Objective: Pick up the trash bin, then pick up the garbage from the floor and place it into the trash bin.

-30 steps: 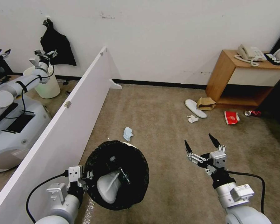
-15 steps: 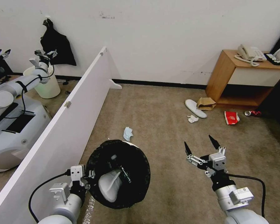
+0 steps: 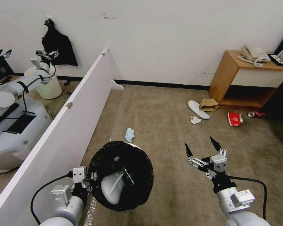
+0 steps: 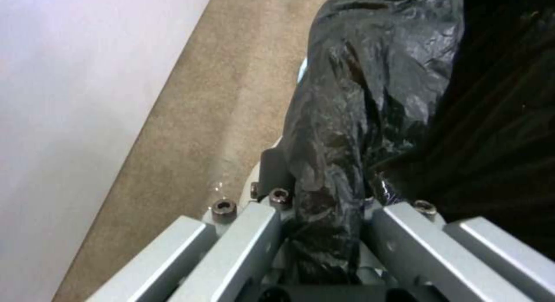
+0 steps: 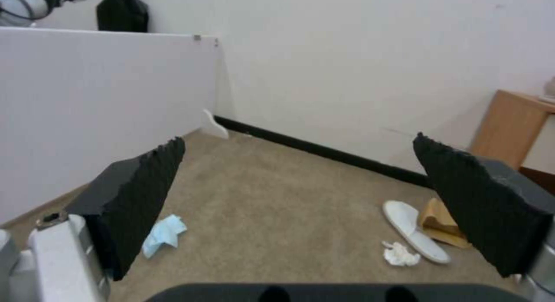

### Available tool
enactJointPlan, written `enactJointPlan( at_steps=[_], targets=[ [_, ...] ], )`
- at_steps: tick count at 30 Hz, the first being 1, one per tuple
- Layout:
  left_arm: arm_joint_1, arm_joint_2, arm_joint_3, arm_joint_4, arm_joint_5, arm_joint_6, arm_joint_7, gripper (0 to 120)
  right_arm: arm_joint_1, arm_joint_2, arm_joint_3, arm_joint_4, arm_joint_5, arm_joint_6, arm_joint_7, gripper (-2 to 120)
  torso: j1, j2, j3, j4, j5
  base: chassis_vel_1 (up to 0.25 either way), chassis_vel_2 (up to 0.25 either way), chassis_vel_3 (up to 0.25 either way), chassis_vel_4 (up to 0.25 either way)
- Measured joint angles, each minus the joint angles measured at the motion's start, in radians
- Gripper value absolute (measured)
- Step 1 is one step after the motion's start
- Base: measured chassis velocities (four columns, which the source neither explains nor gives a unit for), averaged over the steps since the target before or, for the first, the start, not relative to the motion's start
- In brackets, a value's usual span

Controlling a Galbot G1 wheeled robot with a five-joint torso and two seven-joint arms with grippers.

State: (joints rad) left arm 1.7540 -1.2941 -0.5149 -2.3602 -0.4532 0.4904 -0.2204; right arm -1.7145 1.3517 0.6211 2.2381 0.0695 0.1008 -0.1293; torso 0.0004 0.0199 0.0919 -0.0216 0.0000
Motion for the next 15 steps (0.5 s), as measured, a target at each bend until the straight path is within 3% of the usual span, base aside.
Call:
enactJointPlan(
  at_steps=[15],
  targets=[
    [-0.007,0.000,0.003,0.015,0.025,-0.021,0.002,2,0.000,0.002,-0.004,-0.006,-0.005,0.000,-0.004,100,0.000,0.000,0.000,0.0000,0.0000,0.017,0.014,0.016,0.016]
  ],
)
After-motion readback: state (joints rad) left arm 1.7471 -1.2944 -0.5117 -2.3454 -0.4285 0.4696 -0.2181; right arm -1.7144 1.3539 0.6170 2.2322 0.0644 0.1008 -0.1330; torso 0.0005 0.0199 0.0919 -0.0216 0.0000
